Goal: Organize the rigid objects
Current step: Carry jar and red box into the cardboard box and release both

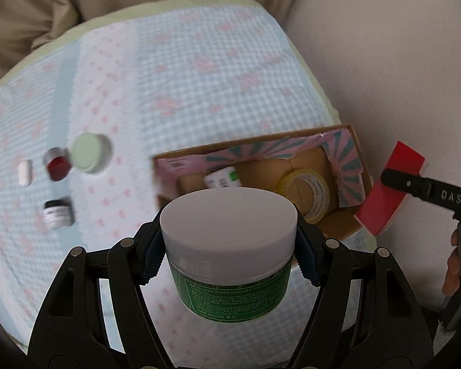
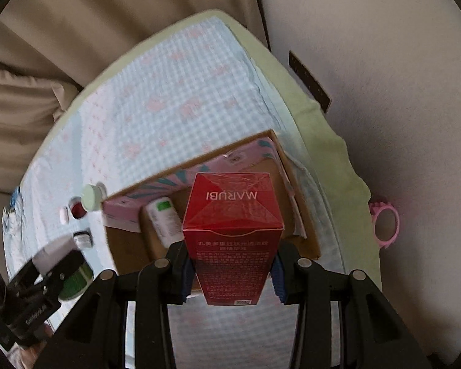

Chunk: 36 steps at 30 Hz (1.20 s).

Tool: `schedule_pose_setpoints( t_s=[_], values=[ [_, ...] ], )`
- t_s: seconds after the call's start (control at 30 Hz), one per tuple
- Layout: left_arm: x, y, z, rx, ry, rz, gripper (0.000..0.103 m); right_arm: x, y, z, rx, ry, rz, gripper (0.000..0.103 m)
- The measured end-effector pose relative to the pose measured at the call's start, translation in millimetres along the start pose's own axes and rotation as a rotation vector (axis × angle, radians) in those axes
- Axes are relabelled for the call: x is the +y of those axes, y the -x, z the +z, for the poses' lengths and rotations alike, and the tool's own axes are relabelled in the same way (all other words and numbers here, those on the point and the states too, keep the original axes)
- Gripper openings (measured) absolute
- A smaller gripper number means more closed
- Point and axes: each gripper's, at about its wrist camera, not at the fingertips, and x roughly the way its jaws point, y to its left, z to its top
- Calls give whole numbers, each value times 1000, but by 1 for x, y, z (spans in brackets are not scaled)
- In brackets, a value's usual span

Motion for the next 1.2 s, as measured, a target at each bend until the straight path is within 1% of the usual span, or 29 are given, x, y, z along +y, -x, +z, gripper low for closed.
schedule_pose_setpoints(
  t_s=[0.1,0.23,0.3,0.43,0.57,0.6,0.63,0.67,0.7,0.73,0.77,0.8,0.83,0.97,1.1,1.2],
  values=[
    [-18,-34,8,49,-15,11,68,-11,-21,3,37,14,13,38],
    [-32,-72,16,101,-38,25,68,-21,-44,5,69,28,25,38],
    [-39,-86,18,119,-59,42,68,-25,-54,6,87,28,39,38],
    [-46,-103,20,144,-87,60,68,-32,-67,10,116,17,55,38],
    [-49,-108,23,146,-99,70,68,-37,-77,15,154,4,69,38],
    [-50,-108,23,146,-104,72,70,-38,-80,17,166,0,70,38],
    [-51,-106,24,139,-111,68,83,-39,-83,19,177,-5,69,38],
    [-52,-103,25,129,-118,64,102,-39,-86,21,179,-7,72,45],
    [-53,-100,25,117,-126,65,103,-40,-86,22,165,-12,81,52],
    [-54,-97,25,106,-137,70,103,-40,-84,24,149,-21,88,74],
    [-55,-94,24,100,-148,78,103,-41,-83,25,137,-33,94,91],
    [-54,-92,23,98,-161,89,103,-43,-80,25,126,-47,111,99],
    [-52,-90,22,97,-168,98,103,-43,-79,24,120,-53,103,103],
    [-40,-79,17,88,-147,99,103,-38,-72,18,92,-10,41,103],
    [-28,-65,14,73,-104,91,103,-32,-67,10,86,15,31,103],
    [-24,-51,10,54,-91,87,103,-30,-58,6,59,16,20,103]
  ],
)
